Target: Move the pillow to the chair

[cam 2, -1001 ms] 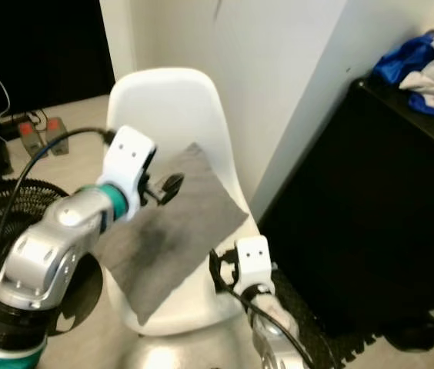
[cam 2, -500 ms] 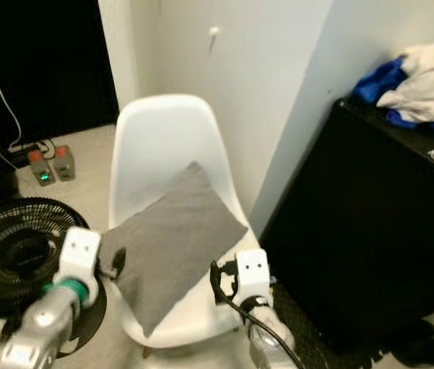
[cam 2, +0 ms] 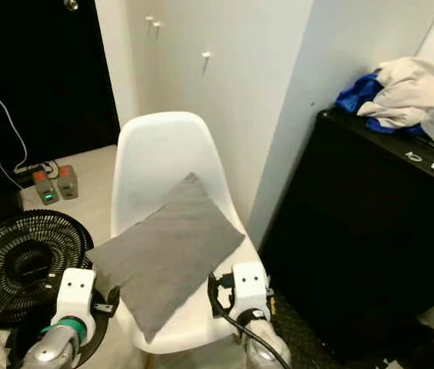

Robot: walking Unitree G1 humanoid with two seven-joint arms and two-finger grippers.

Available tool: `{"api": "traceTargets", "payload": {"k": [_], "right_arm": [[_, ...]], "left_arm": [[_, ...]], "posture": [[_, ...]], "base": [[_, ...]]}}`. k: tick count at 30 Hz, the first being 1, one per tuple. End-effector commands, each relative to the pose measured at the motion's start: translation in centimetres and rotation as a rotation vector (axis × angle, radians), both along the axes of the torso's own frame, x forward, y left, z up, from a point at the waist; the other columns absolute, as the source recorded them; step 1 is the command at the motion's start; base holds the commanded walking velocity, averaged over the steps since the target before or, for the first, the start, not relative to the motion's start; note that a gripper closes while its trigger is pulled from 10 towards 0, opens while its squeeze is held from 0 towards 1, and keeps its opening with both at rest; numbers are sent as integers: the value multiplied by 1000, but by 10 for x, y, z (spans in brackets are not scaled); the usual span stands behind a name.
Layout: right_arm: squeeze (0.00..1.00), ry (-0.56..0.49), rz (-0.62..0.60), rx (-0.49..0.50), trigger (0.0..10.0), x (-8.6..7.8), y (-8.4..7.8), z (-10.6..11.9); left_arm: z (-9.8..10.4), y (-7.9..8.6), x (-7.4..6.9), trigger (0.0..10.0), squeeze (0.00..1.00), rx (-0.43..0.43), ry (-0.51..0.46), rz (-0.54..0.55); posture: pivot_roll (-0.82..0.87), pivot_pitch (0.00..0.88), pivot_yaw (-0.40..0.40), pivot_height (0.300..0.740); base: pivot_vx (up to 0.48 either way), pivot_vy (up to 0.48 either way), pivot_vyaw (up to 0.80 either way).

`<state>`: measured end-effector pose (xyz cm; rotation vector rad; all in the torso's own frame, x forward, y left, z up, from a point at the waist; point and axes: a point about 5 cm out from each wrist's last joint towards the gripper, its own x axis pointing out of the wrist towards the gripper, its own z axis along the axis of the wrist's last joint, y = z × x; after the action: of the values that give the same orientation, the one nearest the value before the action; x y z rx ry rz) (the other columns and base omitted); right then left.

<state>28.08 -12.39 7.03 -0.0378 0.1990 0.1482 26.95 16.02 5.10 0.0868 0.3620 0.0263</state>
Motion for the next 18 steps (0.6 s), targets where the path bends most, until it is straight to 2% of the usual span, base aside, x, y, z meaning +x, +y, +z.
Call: {"api": "traceTargets", "payload": {"k": [1, 10, 13, 18], "right_arm": [[0, 12, -5, -4, 10000, -1, 0, -4], [0, 13, -29, 13, 10000, 2, -1, -6], [0, 26, -21, -16, 10000, 5, 2, -8], [0, 15, 16, -36, 10000, 8, 6, -7]], "left_arm": [[-6, 0, -4, 10000, 0, 11, 21, 4], [-5, -7, -5, 10000, 0, 7, -14, -13], [-3, -7, -1, 10000, 0, -24, -32, 2], [-6, -3, 1, 10000, 0, -20, -18, 32]], "posture": [[-61, 68, 71, 740], [-38, 63, 83, 740], [-37, 64, 67, 740], [-35, 52, 31, 740]], "base": [[0, 0, 0], [0, 0, 0], [0, 0, 0], [0, 0, 0]]}}
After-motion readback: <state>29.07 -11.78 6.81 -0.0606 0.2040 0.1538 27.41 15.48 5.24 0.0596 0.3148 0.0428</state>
